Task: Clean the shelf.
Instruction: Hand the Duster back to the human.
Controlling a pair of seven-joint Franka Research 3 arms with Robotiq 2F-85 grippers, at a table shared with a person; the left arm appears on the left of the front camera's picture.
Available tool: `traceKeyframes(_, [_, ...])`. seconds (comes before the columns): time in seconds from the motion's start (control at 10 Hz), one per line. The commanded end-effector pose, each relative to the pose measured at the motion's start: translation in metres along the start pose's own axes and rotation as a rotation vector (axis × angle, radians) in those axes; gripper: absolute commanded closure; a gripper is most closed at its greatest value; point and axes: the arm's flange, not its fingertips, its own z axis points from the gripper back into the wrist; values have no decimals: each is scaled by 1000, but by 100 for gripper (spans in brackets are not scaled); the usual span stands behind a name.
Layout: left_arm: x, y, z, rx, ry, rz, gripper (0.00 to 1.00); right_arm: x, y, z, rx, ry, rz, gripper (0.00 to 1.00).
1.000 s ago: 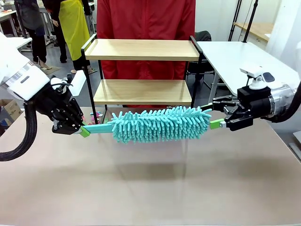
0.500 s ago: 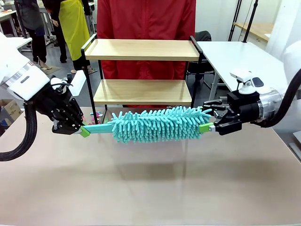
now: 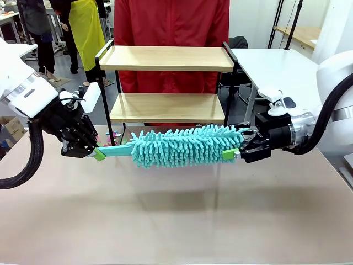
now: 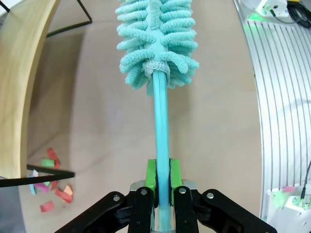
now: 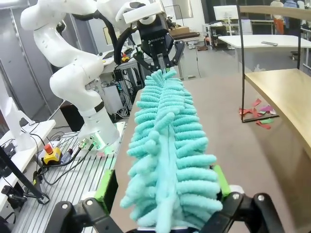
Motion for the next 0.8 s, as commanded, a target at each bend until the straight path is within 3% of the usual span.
traceKeyframes(0.0, [3, -1, 3, 0, -30, 10, 87, -8, 5, -7, -29, -27, 38, 0])
traceKeyframes(0.1, [3, -1, 3, 0, -30, 10, 87, -8, 6, -8, -28, -15, 42, 60])
traceKeyframes(0.2, [3, -1, 3, 0, -30, 10, 87, -8, 5, -7, -25, -13, 49, 60])
traceKeyframes(0.3, [3, -1, 3, 0, -30, 10, 87, -8, 4, -6, -21, -12, 47, 100])
traceKeyframes(0.4, [3, -1, 3, 0, -30, 10, 87, -8, 4, -6, -17, -8, 51, 66])
traceKeyframes(0.5, [3, -1, 3, 0, -30, 10, 87, -8, 4, -5, -13, -2, 59, 100])
traceKeyframes(0.7, [3, -1, 3, 0, -30, 10, 87, -9, 3, -5, -4, 2, 66, 100])
